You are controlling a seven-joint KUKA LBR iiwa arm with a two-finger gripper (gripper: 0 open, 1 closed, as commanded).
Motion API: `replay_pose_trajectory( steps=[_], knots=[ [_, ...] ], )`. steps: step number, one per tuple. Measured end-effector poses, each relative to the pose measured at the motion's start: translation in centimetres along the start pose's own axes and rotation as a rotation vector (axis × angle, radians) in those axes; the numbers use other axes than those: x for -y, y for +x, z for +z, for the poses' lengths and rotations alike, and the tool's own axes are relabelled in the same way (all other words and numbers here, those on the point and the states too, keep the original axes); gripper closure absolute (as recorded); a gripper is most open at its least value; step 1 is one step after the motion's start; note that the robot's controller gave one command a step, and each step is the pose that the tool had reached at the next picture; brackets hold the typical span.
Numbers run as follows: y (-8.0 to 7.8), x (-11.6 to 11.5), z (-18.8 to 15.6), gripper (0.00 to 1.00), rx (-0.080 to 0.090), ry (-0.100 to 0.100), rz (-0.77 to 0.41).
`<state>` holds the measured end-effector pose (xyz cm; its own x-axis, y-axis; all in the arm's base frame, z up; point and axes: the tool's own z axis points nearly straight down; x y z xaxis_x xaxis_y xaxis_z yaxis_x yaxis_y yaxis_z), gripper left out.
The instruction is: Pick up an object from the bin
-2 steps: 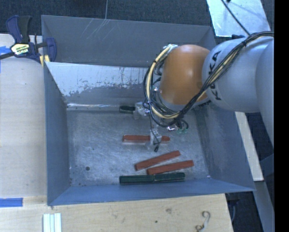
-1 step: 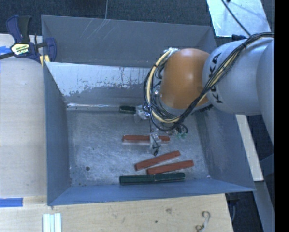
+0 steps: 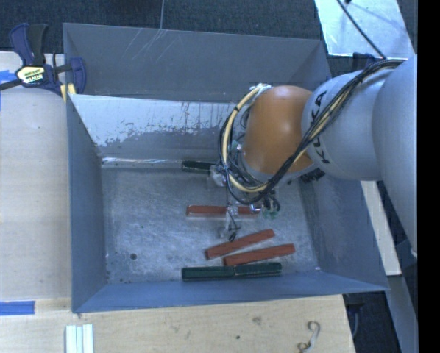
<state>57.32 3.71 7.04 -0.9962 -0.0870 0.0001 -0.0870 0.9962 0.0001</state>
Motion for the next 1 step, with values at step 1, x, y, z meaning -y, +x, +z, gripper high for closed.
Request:
replay_pose_trajectory(
  steps=[1],
  knots=[
    [-0.06, 0.00, -0.03, 0.00, 0.001, 0.000, 0.000]
  ],
)
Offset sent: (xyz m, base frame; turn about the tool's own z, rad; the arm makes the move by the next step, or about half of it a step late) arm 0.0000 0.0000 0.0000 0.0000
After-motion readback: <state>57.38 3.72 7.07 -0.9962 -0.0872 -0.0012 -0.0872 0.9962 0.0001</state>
